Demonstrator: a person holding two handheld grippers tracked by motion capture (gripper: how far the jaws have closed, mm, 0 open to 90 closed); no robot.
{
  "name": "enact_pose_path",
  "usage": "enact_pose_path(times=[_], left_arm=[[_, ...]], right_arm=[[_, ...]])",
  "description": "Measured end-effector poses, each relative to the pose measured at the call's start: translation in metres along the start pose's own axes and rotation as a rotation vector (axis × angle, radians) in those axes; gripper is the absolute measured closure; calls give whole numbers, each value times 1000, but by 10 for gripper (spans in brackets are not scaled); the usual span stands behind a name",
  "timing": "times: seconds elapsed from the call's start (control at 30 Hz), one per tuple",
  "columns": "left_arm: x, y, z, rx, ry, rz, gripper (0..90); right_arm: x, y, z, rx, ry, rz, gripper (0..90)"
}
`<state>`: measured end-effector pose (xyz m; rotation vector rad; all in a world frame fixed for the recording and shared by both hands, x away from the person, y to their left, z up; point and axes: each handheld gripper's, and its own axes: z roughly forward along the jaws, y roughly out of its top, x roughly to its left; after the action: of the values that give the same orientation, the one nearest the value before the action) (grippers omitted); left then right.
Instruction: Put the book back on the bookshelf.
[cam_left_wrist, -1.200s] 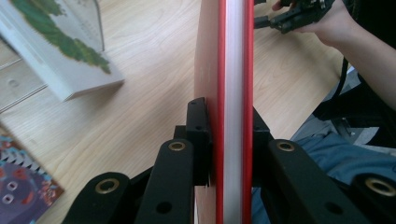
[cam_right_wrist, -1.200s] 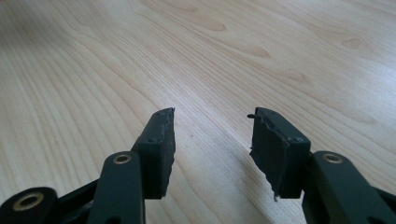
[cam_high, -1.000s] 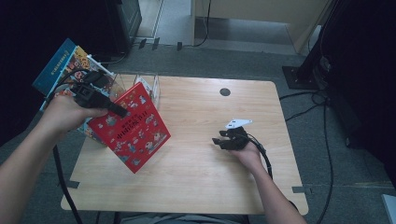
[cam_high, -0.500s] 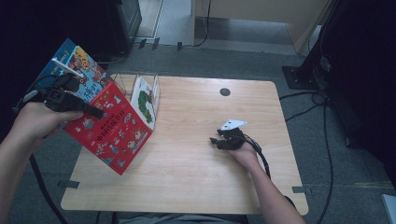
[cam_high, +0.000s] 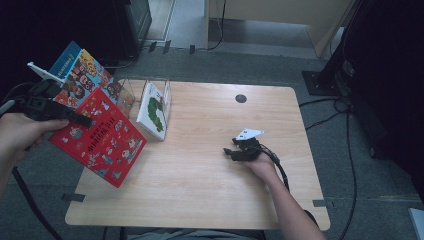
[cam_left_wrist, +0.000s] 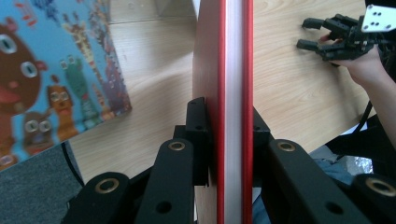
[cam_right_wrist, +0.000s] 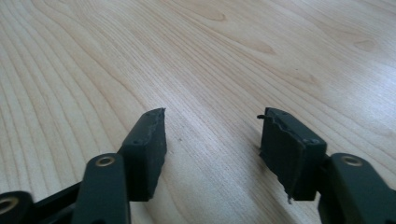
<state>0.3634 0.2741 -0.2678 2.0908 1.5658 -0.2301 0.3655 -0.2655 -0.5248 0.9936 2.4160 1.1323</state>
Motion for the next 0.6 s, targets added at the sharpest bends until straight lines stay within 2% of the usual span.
enact_pose_path(times=[0.13,0.23,0.43,0.6], left_arm=[[10,1,-3,-24,-8,-27,791],[15,6,-4,-40,1,-52,791],[25,17,-2,-60,30,-138,791],[28,28,3,-81,48,-184,792]], right_arm=[[2,0,1,6,2,-1,362],[2,0,1,5,2,-2,361],[2,1,1,6,4,-4,345],[3,1,2,5,2,-8,335]])
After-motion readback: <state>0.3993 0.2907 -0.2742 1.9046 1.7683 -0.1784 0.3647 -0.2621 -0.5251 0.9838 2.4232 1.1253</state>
